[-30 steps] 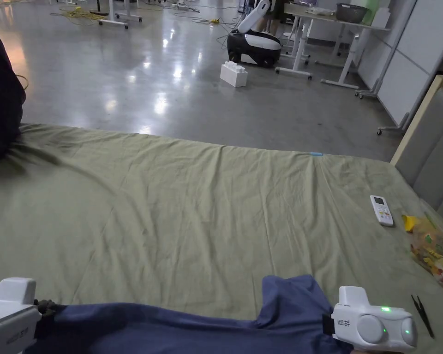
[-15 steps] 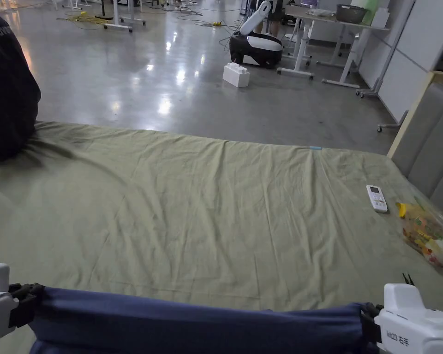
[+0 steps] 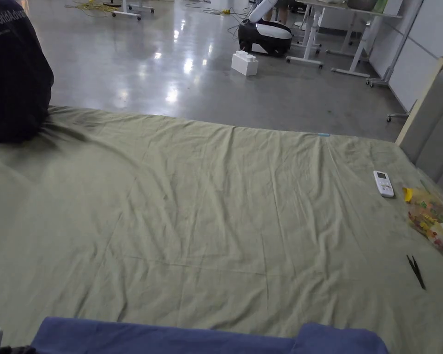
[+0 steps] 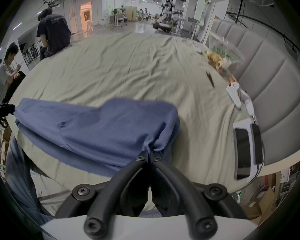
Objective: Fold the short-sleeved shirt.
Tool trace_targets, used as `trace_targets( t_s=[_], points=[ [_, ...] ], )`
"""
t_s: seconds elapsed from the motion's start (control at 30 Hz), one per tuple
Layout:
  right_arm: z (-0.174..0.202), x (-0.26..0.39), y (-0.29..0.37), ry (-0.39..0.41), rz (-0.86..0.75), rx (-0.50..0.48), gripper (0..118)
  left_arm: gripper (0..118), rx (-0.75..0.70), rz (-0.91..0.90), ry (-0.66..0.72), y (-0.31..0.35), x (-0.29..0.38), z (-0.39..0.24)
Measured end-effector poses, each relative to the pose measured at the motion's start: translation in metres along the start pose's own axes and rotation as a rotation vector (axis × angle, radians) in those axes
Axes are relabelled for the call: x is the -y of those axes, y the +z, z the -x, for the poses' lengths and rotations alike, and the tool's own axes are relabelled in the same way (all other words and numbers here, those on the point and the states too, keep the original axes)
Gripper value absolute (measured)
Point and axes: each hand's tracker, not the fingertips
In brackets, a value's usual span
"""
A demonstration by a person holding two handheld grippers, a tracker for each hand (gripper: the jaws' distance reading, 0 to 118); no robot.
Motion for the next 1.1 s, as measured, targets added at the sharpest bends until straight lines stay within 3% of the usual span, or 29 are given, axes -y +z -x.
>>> trace_targets(
  t_s=[0.2, 0.37, 0.43, 0.47, 0.5, 0.53, 0.57, 0.77, 0.9, 1.03, 1.1],
  points=[
    [0.009, 0.027, -0.034, -0.012, 0.035, 0.013, 2, 5, -0.015, 0.104, -0.02, -0.033, 0.026, -0.003],
    [0.017, 0.02, -0.027, 0.011, 0.018, 0.042, 6, 6, -0.021, 0.082, 0.0, -0.039, 0.031, -0.004],
    [0.019, 0.013, -0.018, 0.031, 0.015, 0.101, 33, 14, -0.019, 0.083, 0.009, -0.035, 0.026, -0.002],
    [0.022, 0.009, -0.01, 0.043, 0.005, 0.153, 55, 25, -0.024, 0.08, 0.012, -0.033, 0.021, -0.001],
    [0.024, 0.004, -0.004, 0.05, -0.013, 0.178, 85, 45, -0.035, 0.072, 0.015, -0.03, 0.016, -0.001],
    [0.024, -0.001, 0.001, 0.058, -0.047, 0.182, 100, 60, -0.045, 0.054, 0.017, -0.027, 0.009, -0.002],
    [0.026, -0.009, 0.009, 0.051, -0.113, 0.172, 105, 68, -0.044, 0.021, 0.018, -0.024, 0.001, -0.004],
    [0.059, -0.063, 0.04, -0.003, -0.447, 0.116, 105, 69, -0.034, -0.215, -0.01, -0.01, -0.064, -0.037],
    [0.087, -0.096, 0.037, -0.065, -0.629, 0.114, 105, 69, -0.069, -0.39, -0.036, 0.002, -0.103, -0.085],
    [0.112, -0.123, 0.04, -0.071, -0.769, 0.146, 104, 69, -0.077, -0.533, 0.003, 0.018, -0.128, -0.12],
    [0.12, -0.132, 0.044, -0.094, -0.855, 0.119, 96, 68, -0.1, -0.622, 0.005, 0.028, -0.136, -0.135]
  ],
)
